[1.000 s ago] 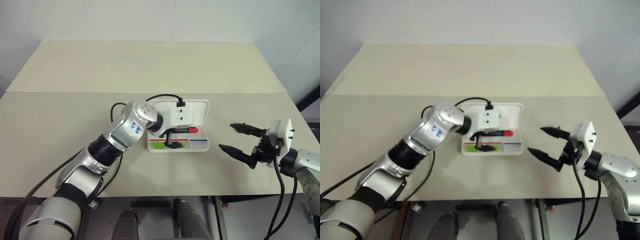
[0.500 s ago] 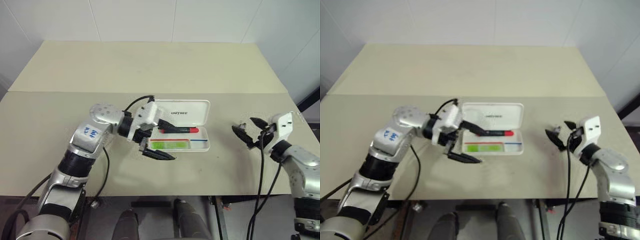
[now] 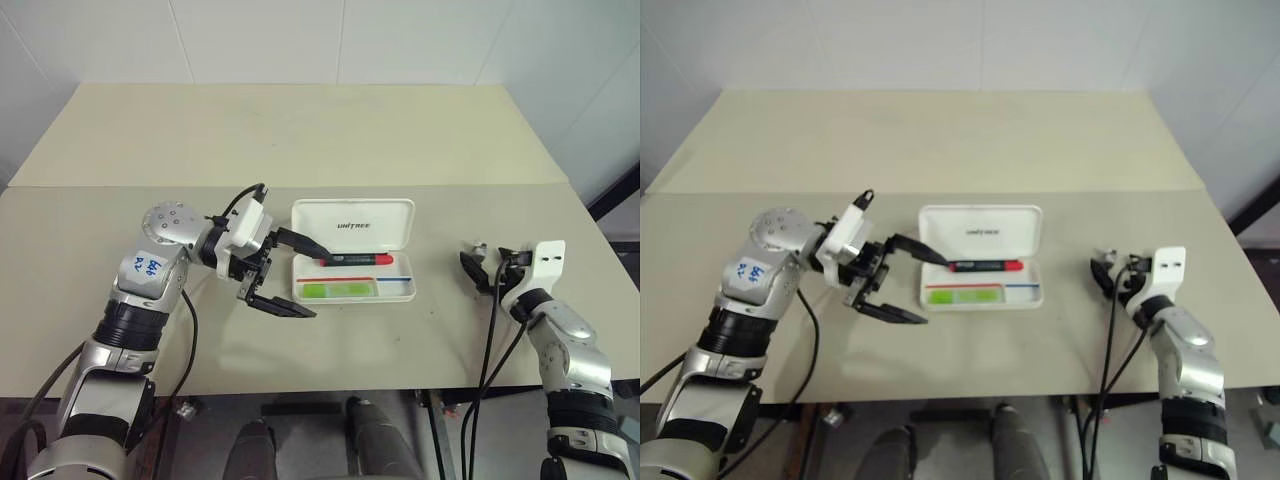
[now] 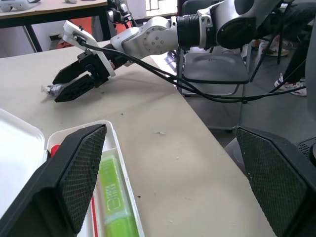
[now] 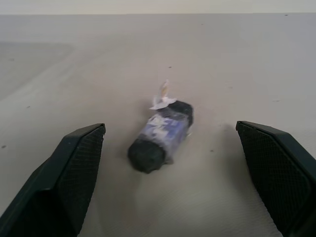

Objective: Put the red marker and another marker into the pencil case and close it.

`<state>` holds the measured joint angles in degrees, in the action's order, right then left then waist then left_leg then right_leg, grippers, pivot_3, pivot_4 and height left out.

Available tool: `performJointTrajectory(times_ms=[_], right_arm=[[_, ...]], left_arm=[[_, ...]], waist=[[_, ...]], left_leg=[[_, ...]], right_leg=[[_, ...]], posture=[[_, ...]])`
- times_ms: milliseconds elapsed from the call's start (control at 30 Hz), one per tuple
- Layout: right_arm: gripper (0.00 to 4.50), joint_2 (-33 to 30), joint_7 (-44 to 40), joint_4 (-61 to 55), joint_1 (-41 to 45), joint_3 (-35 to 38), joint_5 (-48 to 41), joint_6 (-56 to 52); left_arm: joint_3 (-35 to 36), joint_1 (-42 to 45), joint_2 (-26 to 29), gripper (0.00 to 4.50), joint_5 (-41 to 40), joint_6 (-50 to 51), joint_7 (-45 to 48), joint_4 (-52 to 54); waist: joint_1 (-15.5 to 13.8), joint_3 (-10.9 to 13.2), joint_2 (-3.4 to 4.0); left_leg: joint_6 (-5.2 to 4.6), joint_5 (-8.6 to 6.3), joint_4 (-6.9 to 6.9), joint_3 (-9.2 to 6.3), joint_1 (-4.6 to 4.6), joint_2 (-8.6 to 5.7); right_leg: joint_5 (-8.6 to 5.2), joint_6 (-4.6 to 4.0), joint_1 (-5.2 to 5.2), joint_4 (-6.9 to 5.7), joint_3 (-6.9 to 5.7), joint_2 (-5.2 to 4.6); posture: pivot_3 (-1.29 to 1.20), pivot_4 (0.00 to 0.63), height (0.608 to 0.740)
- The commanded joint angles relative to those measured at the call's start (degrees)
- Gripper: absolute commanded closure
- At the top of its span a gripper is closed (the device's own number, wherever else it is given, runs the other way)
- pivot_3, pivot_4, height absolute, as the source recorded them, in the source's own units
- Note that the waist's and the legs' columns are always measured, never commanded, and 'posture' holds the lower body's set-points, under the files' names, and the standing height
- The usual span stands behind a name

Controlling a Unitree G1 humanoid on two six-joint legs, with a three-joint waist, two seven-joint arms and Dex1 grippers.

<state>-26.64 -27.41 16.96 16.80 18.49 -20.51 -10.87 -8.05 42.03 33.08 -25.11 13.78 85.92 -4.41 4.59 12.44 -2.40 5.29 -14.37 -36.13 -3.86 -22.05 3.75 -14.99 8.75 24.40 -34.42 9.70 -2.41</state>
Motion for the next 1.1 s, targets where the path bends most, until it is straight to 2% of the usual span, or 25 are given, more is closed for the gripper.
performJointTrajectory(times_ms=[33,233,433,467,633,900,967,1100], right_arm=[[0.0,0.4,2.0,1.7,0.7,2.1,-0.2,1.7],[1.89,0.7,2.6,2.7,1.4,1.6,-0.1,2.4],[4.05,0.3,0.9,2.7,1.2,1.1,-0.1,4.7],[4.16,0.1,0.2,2.3,1.3,1.1,-0.1,5.8],[4.16,-2.7,-7.5,-4.6,0.9,0.5,-2.9,7.1],[4.16,-10.1,-23.2,-27.6,-4.2,-7.2,-12.8,-7.8],[4.16,-12.0,-25.7,-29.0,-3.9,-9.8,-12.0,-9.1],[4.16,-14.8,-31.4,-27.2,-0.3,-15.2,-9.1,-8.8]], left_arm=[[1.1,1.8,0.6,0.01,0.1,-1.5,0.3,-0.7],[2.0,2.2,1.3,0.0,0.3,-1.7,-0.5,-1.7],[2.4,2.2,2.0,0.0,0.3,-2.1,-1.1,-2.1],[2.5,2.2,2.1,0.0,0.2,-2.1,-1.2,-2.1],[4.6,1.3,3.0,0.0,-2.8,-2.2,1.9,-3.1],[6.2,-1.9,6.2,0.0,-2.8,-4.2,4.1,-6.8],[6.0,-2.8,7.0,0.0,-2.1,-5.2,4.3,-7.8],[5.6,-4.9,8.2,0.0,-1.2,-7.0,3.7,-8.7]], waist=[[0.3,0.0,0.0],[0.4,0.0,0.0],[0.4,0.0,0.0],[0.4,0.0,0.0],[0.4,0.0,0.07],[0.4,0.1,0.14],[0.3,0.1,0.14],[0.3,0.1,0.13]], left_leg=[[0.0,0.0,0.0,0.0,0.0,0.0],[-0.01,0.01,-0.02,0.0,0.01,0.0],[-0.01,0.01,-0.01,0.0,0.01,0.0],[-0.01,0.01,-0.01,0.0,0.01,0.0],[-0.01,0.01,0.08,0.0,0.01,0.0],[-0.02,-0.01,0.18,-0.03,0.07,0.01],[-0.02,-0.01,0.13,-0.02,0.04,0.01],[-0.01,-0.01,0.06,-0.02,-0.04,0.01]], right_leg=[[0.01,0.01,0.0,0.0,0.0,0.0],[0.01,0.02,-0.01,0.0,0.0,0.0],[0.02,0.02,-0.04,0.03,0.0,0.0],[0.02,0.02,-0.04,0.04,0.0,0.0],[0.01,0.02,-0.01,0.07,0.0,0.0],[0.09,0.34,0.0,-0.01,-0.02,0.01],[-0.09,0.01,0.0,0.04,-0.01,0.01],[-0.04,-0.02,0.0,0.18,-0.02,-0.01]], posture=[[0.0,0.15,0.74],[0.0,0.15,0.74],[0.0,0.15,0.74],[0.0,0.15,0.74],[0.0,0.15,0.74],[0.0,0.15,0.74],[0.0,0.15,0.74],[0.0,0.15,0.74]])
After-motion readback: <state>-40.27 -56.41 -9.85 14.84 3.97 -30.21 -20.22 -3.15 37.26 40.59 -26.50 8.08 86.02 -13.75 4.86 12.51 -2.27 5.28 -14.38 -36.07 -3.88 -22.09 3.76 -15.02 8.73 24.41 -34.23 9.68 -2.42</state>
